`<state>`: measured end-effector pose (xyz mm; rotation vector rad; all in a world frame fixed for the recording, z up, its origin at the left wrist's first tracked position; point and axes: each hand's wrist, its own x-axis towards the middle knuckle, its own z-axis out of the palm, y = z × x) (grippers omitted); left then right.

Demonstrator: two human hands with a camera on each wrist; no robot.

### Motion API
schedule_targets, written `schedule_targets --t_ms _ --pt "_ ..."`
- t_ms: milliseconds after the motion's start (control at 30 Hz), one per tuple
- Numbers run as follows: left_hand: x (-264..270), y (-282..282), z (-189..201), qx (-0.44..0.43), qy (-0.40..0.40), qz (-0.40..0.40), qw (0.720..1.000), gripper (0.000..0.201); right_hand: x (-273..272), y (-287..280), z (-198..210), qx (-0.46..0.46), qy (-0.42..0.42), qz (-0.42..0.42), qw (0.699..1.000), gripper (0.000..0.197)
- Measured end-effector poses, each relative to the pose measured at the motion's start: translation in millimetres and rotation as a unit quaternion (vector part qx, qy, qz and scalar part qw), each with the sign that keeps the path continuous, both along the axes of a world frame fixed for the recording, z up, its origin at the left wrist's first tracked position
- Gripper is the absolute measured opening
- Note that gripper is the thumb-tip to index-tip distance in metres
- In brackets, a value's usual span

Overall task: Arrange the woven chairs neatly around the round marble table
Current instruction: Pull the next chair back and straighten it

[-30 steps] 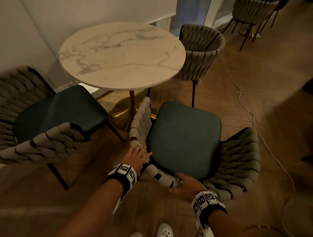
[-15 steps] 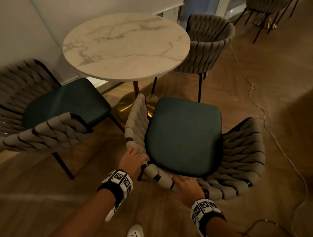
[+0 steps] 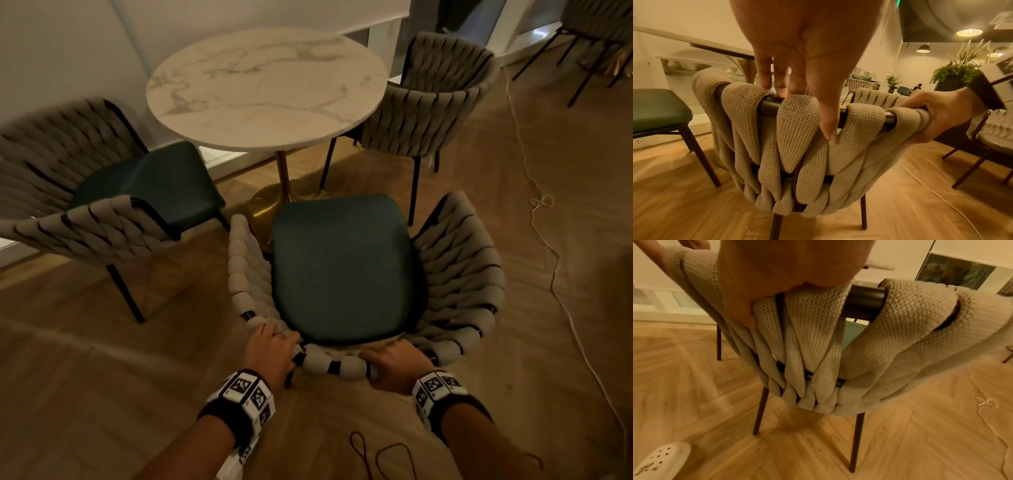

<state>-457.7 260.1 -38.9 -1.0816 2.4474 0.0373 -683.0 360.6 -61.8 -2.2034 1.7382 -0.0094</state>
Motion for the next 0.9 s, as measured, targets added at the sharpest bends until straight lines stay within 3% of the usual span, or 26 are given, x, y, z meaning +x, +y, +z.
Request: schedule_targets --t_ms 67,167,267,500,900 --pt "-21.4 12.0 -1.6 0.007 -0.008 0.013 1.000 0.039 -26.2 -0.9 9.9 0.009 0.060 0.029 0.998 0.033" --pt "-48.0 19.7 -3.3 0.004 -0.004 0.028 1.000 0.036 -54.6 -5.2 14.6 0.030 0.078 0.058 0.995 0.036" --pt "-66.2 18.2 -2.1 0.000 -0.015 0.035 0.999 0.041 -74.6 -16.6 10.5 0.093 0.094 0.052 0.990 0.037" --pt "-110.9 6.6 0.6 -0.010 -0.012 0.047 0.999 0.036 -124.0 -41.5 -6.8 0.109 0.168 0.050 0.978 0.038" --pt "-146.0 -11.9 11.8 0.069 -0.072 -0.039 0.994 0.034 -130.8 -48.2 -0.9 0.135 0.166 -0.005 0.977 0.053"
